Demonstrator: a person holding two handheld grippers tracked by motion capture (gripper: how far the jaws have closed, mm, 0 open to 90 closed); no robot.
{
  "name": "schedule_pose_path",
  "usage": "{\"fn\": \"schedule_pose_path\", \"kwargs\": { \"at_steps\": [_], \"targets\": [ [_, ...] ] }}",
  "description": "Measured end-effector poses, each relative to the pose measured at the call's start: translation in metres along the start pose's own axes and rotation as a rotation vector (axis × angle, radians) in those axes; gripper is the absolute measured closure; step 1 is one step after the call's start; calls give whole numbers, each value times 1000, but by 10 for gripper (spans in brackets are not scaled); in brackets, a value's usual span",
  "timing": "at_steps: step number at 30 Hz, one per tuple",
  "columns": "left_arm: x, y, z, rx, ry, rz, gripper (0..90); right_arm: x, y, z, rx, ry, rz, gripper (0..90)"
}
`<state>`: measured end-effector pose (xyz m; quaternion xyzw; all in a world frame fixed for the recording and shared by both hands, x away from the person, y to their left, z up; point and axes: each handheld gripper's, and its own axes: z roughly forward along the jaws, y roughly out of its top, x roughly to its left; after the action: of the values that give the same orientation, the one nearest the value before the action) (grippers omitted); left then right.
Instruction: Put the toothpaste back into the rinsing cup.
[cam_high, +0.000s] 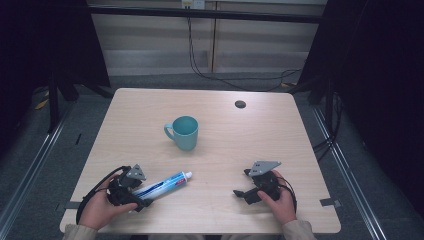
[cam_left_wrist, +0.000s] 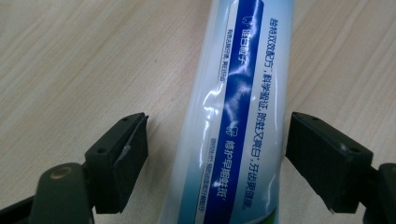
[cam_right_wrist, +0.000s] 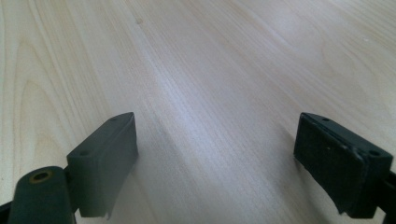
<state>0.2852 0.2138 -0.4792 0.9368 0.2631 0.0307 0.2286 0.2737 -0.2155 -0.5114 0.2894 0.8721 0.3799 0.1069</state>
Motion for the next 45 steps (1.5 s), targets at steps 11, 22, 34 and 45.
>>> {"fn": "schedule_pose_path", "kwargs": {
  "at_steps": [11, 22, 34, 45],
  "targets": [
    [-4, 21, 3, 130, -6, 71, 334, 0, 0, 0, 0, 0, 0, 128],
    [-8, 33, 4, 199, -21, 108, 494, 0, 0, 0, 0, 0, 0, 128],
    [-11, 39, -3, 171, -11, 68, 743, 0, 0, 0, 0, 0, 0, 128],
    [-11, 56, -7, 157, -17, 93, 744, 0, 0, 0, 1, 0, -1, 128]
  ]
}}
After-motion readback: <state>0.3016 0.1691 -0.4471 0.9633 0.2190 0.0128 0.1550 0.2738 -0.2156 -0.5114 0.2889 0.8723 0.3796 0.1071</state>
